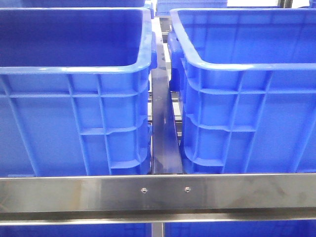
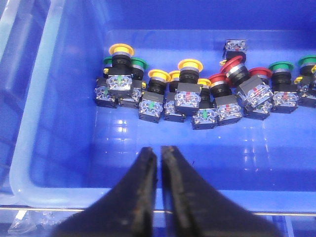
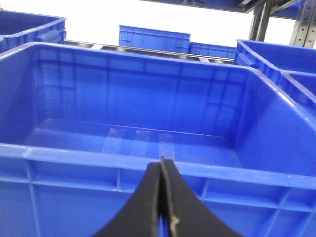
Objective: Pick red and yellow buttons and place in box
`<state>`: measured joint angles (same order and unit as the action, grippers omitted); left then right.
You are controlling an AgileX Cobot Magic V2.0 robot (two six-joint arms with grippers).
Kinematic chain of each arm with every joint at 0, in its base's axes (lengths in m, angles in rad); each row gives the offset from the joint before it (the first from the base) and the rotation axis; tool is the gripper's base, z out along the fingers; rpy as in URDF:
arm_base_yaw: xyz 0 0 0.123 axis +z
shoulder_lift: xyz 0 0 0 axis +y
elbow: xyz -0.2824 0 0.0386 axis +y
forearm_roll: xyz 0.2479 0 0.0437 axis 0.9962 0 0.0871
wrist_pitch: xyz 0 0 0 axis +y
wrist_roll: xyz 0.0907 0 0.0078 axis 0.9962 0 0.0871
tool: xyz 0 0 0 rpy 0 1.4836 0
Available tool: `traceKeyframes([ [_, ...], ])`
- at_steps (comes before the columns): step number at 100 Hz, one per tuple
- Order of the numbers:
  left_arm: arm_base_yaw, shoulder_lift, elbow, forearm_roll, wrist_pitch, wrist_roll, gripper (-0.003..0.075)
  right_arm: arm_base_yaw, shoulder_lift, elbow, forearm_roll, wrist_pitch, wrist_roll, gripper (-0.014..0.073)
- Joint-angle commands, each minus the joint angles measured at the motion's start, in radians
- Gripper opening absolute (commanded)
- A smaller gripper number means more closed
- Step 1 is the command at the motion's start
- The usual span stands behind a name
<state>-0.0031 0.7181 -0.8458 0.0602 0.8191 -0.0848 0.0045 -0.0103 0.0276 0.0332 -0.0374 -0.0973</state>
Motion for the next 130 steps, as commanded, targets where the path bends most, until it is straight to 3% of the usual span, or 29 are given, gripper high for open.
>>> traceKeyframes([
  [1,0.002,0.004,-0.035,-0.001,-0.06,0.0,0.016,0.0,-0.021,0.0,-0.008,-0.081,-0.002,-0.0068],
  [13,0.002,0.004,-0.035,-0.001,-0.06,0.0,0.0395,0.0,-0.021,0.0,-0.008,-0.081,-0.002,-0.0068],
  [21,0.002,0.004,-0.035,0.001,-0.071,0.0,0.0467,0.0,-0.021,0.0,-0.008,-0.081,-0.002,-0.0068],
  [70,-0.015,0.11,-0.039,-0.06,-0.116,0.0,0.0461,0.0,-0.021,0.0,-0.008,-0.081,-0.002,-0.0068],
  [93,-0.132,0.243,-0.124,-0.073,-0.13,-0.016,0.0461,0.0,-0.021,0.0,-0.008,-0.081,-0.002,-0.0068],
  [130,-0.313,0.499,-0.245,-0.052,-0.272,-0.117,0.0461,0.0,-0.021,0.0,-0.008,-0.081,-0.002,-0.0068],
])
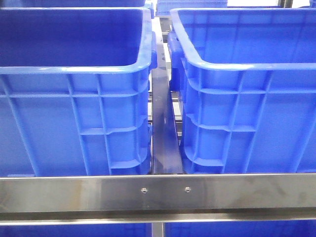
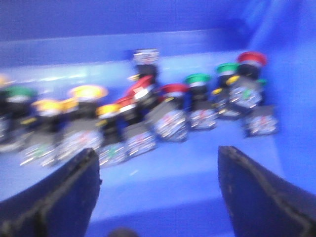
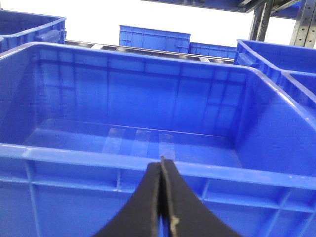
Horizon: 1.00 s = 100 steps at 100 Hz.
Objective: Pick red and yellow buttons and place in box
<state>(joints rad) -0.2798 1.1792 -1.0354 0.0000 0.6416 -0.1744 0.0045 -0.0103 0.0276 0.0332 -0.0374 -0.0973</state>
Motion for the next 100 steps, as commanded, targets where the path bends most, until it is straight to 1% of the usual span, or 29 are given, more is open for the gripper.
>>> traceKeyframes([
  [1,-0.038,0.049,-0.059,0.008,-0.096,-0.027,0.0461,0.0,-0.021,0.0,-0.008,-0.081,-0.002,-0.0068],
  [22,-0.099,0.225,-0.13,0.076,-0.125,-0.143,0.0461,0.0,-0.021,0.0,-0.008,-0.081,-0.002,-0.0068],
  [45,-0.12,0.373,-0.191,0.221,-0.127,-0.381,0.0461,0.0,-0.021,0.0,-0.008,-0.081,-0.002,-0.0068],
  [69,-0.12,0.432,-0.197,0.346,-0.127,-0.592,0.0461,0.0,-0.021,0.0,-0.008,-0.081,-0.002,-0.0068],
  [94,-0.12,0.471,-0.197,0.466,-0.116,-0.755,0.0461,0.0,-0.021,0.0,-0.008,-0.081,-0.002,-0.0068],
  [100,-0.12,0.48,-0.197,0.482,-0.116,-0.776,0.0461,0.0,-0.021,0.0,-0.008,-0.081,-0.002,-0.0068],
])
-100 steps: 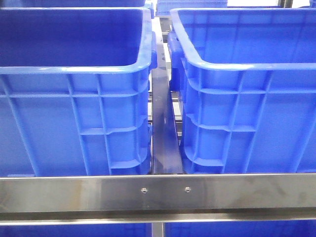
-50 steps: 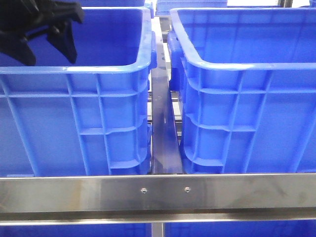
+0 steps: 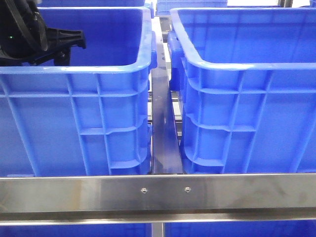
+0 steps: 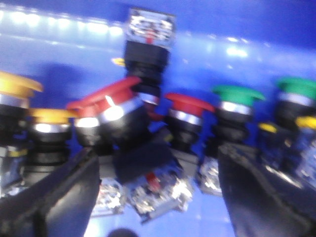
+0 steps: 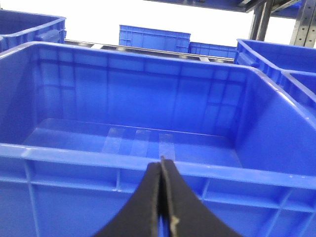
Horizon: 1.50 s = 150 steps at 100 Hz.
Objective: Pick red and yellow buttons and place in box
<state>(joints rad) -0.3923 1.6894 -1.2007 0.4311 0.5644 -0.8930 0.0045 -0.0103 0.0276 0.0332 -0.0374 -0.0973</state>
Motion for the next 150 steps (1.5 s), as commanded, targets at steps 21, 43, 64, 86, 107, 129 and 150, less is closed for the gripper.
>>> traceKeyframes([
  [21,-0.007,0.018,-0.032,0.057,-0.043,-0.081,0.0461,0.0,-0.021,0.0,-0.008,-0.081,-0.002,-0.0068],
  [43,-0.007,0.041,-0.032,0.066,-0.072,-0.091,0.0461,0.0,-0.021,0.0,-0.008,-0.081,-0.002,-0.0068],
  [64,-0.007,0.043,-0.032,0.066,-0.081,-0.092,0.0318,0.0,-0.021,0.0,-0.008,-0.081,-0.002,-0.0068],
  [86,-0.005,0.043,-0.032,0.072,-0.077,-0.092,-0.0018,0.0,-0.021,0.0,-0.008,-0.081,-0.002,-0.0068],
  [107,-0.022,-0.023,-0.032,0.072,-0.049,-0.017,-0.0019,0.0,-0.021,0.0,-0.008,-0.081,-0.002,-0.0068],
  [129,-0.067,-0.185,-0.032,0.072,0.072,0.183,-0.0019,0.0,-0.021,0.0,-0.008,-0.081,-0.002,-0.0068],
  [150,-0.13,-0.367,-0.032,0.044,0.163,0.34,-0.0019,0.0,-0.021,0.0,-0.008,-0.081,-0.002,-0.0068],
])
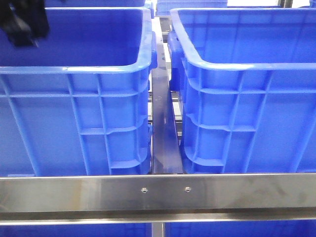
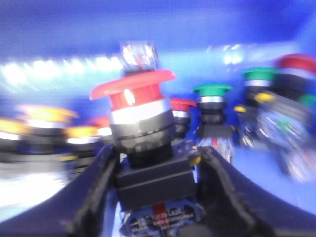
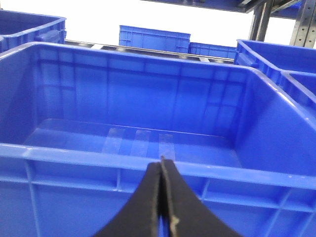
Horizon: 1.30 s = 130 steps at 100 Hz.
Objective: Pick red and yellow buttons and place in box
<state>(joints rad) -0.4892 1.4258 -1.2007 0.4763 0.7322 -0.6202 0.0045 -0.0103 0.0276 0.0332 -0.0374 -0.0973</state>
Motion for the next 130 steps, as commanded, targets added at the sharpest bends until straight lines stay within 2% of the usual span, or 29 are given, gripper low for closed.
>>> traceKeyframes([
  [1,-0.036,-0.115,-0.032,-0.005,-0.004,0.074,-0.0019,0.0,-0.021,0.0,-0.008,-0.081,-0.002,-0.0068],
  [25,-0.139,-0.282,-0.032,-0.169,0.025,0.334,-0.0019,0.0,-0.021,0.0,-0.008,-0.081,-0.002,-0.0068],
  [54,-0.24,-0.375,-0.032,-0.333,0.146,0.611,-0.0019,0.0,-0.021,0.0,-0.008,-0.081,-0.002,-0.0068],
  [67,-0.253,-0.378,-0.032,-0.372,0.191,0.682,-0.0019,0.0,-0.021,0.0,-0.008,-0.114,-0.002,-0.0068],
  [78,-0.253,-0.378,-0.032,-0.381,0.2,0.691,-0.0019,0.0,-0.021,-0.006,-0.008,-0.167,-0.002,-0.0068],
  [84,-0.253,-0.378,-0.032,-0.381,0.2,0.691,-0.0019,0.0,-0.021,-0.029,-0.008,-0.15,0.0,-0.0068],
  [94,-0.253,-0.378,-0.032,-0.381,0.196,0.691,-0.0019,0.0,-0.011,-0.119,-0.008,-0.037,0.03,-0.0068],
  [103,-0.253,-0.378,-0.032,-0.381,0.191,0.691,-0.0019,0.0,0.02,-0.244,-0.003,0.12,0.07,-0.0068],
  [116,-0.253,-0.378,-0.032,-0.381,0.187,0.693,-0.0019,0.0,0.116,-0.456,0.085,0.386,0.087,-0.0068],
  [130,-0.253,-0.378,-0.032,-0.381,0.187,0.693,-0.0019,0.0,0.259,-0.645,0.133,0.609,0.086,-0.0068],
])
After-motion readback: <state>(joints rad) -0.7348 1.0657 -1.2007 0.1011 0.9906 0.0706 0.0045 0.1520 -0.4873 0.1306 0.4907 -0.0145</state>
